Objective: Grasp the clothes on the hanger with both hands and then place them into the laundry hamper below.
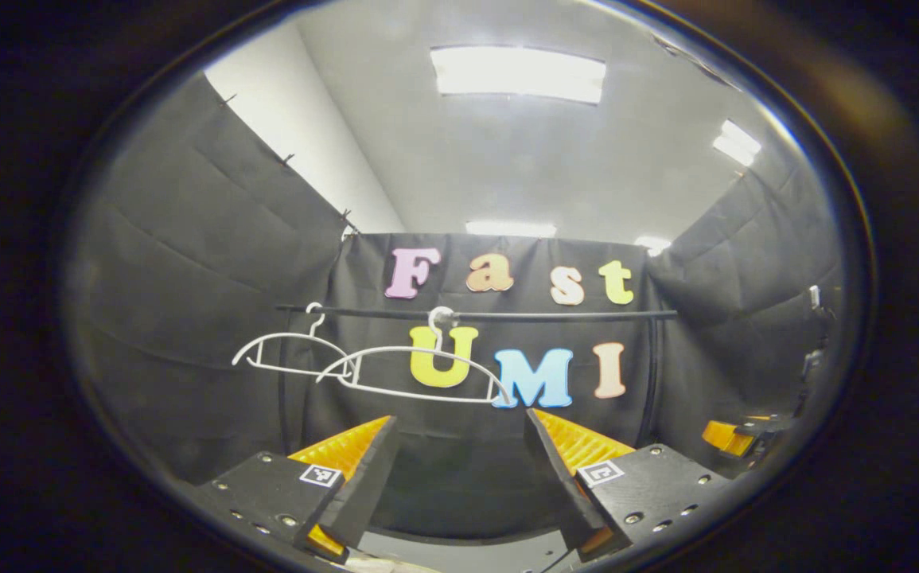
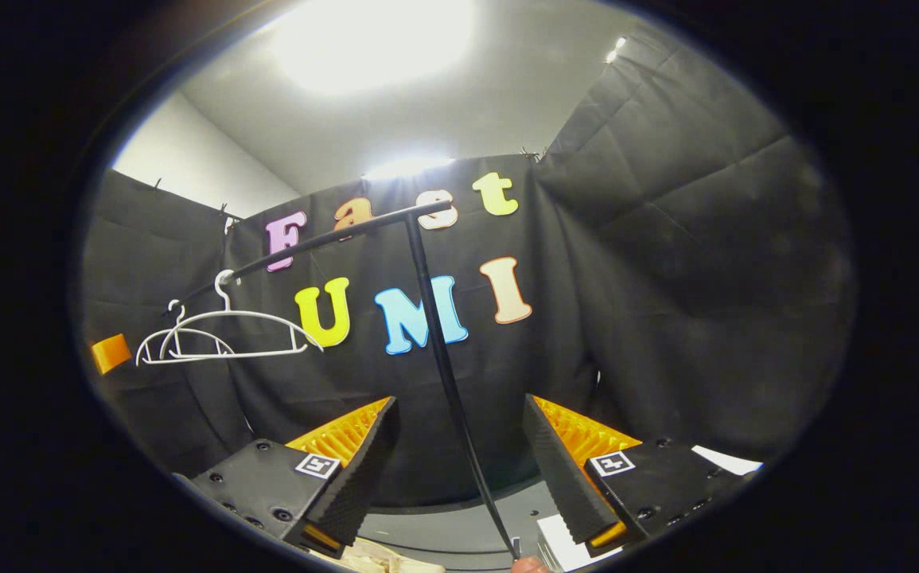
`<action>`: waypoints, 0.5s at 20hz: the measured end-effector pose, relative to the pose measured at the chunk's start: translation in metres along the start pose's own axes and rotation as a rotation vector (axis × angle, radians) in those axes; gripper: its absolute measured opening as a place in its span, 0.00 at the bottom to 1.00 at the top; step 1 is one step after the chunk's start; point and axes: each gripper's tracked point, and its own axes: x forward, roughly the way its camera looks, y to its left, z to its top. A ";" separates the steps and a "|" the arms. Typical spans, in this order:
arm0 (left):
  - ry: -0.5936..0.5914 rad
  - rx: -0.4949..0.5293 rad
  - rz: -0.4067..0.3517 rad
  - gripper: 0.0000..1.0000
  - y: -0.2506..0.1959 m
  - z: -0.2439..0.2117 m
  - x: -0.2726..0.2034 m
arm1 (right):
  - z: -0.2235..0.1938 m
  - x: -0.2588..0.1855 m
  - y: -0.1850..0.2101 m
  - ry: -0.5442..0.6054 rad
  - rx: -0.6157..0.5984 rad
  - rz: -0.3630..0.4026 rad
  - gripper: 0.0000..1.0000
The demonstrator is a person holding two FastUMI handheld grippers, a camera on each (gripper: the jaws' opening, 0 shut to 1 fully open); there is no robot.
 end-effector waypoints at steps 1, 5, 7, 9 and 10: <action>0.017 0.002 -0.004 0.92 0.004 -0.006 0.002 | -0.003 -0.001 0.003 0.012 -0.004 -0.004 0.93; 0.098 0.012 0.008 0.92 0.029 -0.032 0.015 | -0.010 0.000 0.018 0.016 -0.050 0.007 0.98; 0.133 0.005 0.000 0.92 0.031 -0.043 0.016 | -0.017 -0.001 0.026 0.007 -0.074 0.006 0.98; 0.136 0.016 -0.018 0.92 0.033 -0.044 0.012 | -0.026 -0.012 0.038 0.007 -0.087 0.033 1.00; 0.132 0.024 -0.021 0.92 0.037 -0.046 0.011 | -0.028 -0.014 0.045 0.004 -0.097 0.045 0.98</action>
